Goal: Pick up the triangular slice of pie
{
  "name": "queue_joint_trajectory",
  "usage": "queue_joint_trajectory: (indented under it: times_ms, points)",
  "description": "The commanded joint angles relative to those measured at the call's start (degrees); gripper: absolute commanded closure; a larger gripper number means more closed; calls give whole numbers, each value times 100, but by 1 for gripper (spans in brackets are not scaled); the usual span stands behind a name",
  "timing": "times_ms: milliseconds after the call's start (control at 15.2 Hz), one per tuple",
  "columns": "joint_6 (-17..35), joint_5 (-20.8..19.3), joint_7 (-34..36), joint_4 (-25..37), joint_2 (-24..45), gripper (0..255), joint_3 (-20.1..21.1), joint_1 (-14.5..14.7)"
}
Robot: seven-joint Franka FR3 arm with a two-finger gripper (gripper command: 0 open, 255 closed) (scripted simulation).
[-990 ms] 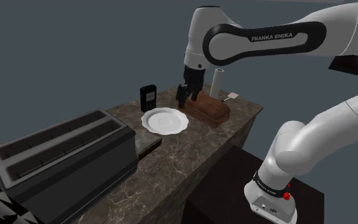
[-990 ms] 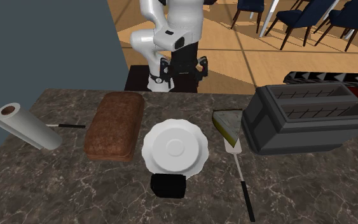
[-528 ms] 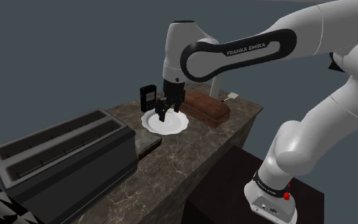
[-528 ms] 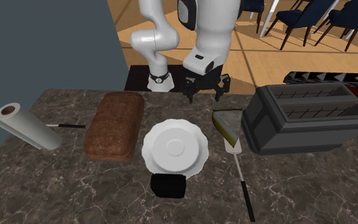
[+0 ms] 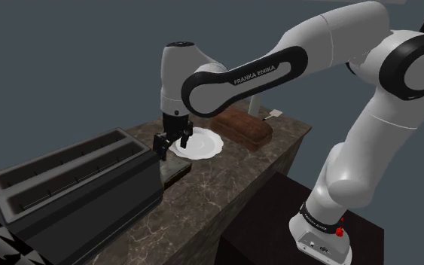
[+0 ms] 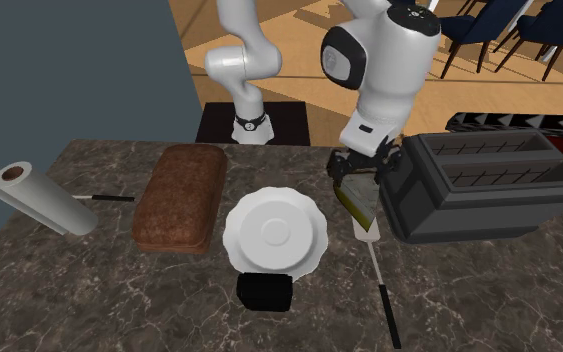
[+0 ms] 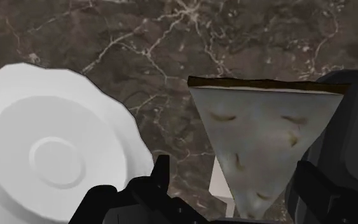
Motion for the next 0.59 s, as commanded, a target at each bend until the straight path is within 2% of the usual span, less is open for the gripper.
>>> queue_joint_trajectory:
  times_ms: [0,528]
  points:
    - [68,-212,293,375,480,0,121,81]
    - [628,-384,434,92,789,0,113,128]
